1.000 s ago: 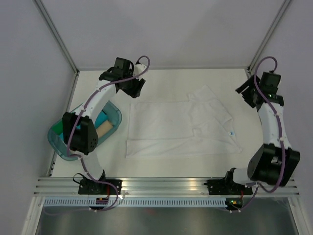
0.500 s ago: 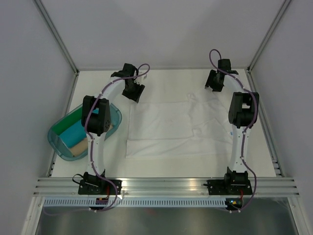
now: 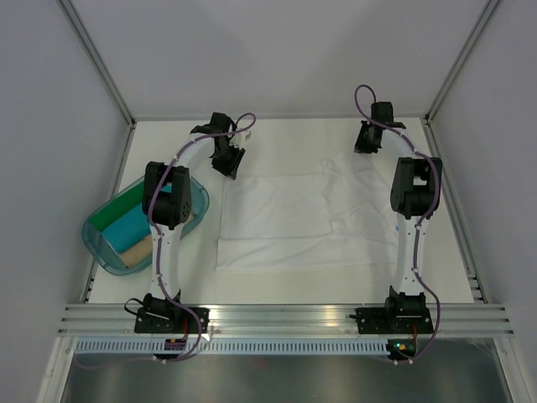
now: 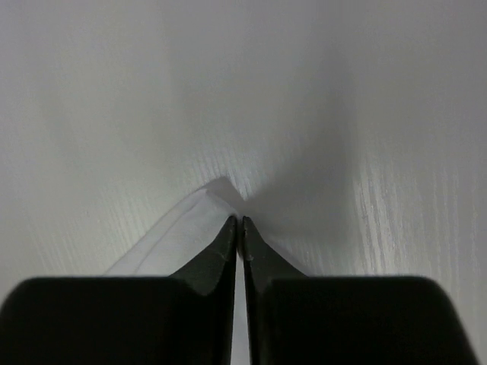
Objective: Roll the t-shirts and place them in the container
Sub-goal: Fold the tshirt
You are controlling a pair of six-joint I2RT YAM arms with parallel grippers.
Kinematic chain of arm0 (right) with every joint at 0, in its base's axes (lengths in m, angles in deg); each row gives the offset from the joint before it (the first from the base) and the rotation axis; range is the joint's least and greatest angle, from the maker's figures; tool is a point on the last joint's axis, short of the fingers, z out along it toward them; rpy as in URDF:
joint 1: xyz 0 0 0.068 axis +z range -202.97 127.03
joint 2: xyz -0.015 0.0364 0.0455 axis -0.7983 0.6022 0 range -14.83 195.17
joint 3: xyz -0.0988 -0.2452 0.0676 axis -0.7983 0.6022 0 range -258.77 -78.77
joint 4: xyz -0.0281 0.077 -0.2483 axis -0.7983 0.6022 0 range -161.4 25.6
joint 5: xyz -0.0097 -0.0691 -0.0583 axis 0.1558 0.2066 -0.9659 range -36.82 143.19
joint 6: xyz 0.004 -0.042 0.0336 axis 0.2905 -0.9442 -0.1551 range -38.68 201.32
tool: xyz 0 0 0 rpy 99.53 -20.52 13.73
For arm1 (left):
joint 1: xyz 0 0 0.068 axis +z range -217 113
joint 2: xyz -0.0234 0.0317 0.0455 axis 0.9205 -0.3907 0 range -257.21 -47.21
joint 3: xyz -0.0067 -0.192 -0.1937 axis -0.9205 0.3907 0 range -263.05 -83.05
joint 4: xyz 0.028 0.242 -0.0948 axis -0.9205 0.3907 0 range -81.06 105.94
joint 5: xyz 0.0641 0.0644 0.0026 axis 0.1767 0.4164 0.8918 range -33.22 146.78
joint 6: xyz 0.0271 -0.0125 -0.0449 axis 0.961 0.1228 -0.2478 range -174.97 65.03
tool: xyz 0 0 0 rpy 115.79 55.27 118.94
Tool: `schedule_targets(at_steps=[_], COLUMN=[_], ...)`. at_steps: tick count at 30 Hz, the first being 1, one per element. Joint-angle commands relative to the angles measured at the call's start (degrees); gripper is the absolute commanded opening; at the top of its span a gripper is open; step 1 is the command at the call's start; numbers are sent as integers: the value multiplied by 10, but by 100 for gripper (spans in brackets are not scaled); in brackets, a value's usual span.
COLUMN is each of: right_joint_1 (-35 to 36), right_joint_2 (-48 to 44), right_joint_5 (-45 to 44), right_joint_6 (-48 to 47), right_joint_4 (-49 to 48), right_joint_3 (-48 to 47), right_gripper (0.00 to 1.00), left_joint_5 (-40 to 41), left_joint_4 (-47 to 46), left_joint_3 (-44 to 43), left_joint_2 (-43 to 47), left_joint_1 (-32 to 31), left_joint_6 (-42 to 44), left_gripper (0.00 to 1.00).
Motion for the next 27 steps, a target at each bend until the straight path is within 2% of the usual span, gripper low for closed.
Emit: schedule_targets(at_steps=[1, 2, 3, 4, 5, 8, 14, 19, 27], right_joint_1=[1, 1, 1, 1, 1, 1, 1, 1, -2], right_joint_2=[-13, -19, -31, -36, -54, -97, -203, -323, -481], right_joint_5=[4, 10, 12, 12, 12, 23, 13, 3, -35], right_joint_6=[12, 14, 12, 12, 11, 13, 30, 39, 49], right_joint_4=[-5, -11, -13, -12, -16, -45, -84, -135, -132], right_joint_3=[34, 44, 48, 56, 62, 99, 179, 311, 467], right_gripper=[10, 3, 1, 0, 0, 0, 0, 0, 0], left_joint_5=[-21, -25, -30, -41, -50, -79, -110, -123, -148], left_joint_4=[2, 1, 3, 7, 11, 15, 9, -4, -17], left_joint_3=[-2, 4, 17, 25, 38, 62, 96, 147, 221], left_joint_2=[-3, 4, 9, 23, 31, 67, 125, 176, 245], left_joint_1=[3, 3, 3, 3, 3, 3, 3, 3, -1], left_joint_6=[-16, -14, -12, -12, -11, -2, 31, 82, 157], left_gripper=[39, 36, 28, 26, 18, 3, 2, 2, 2])
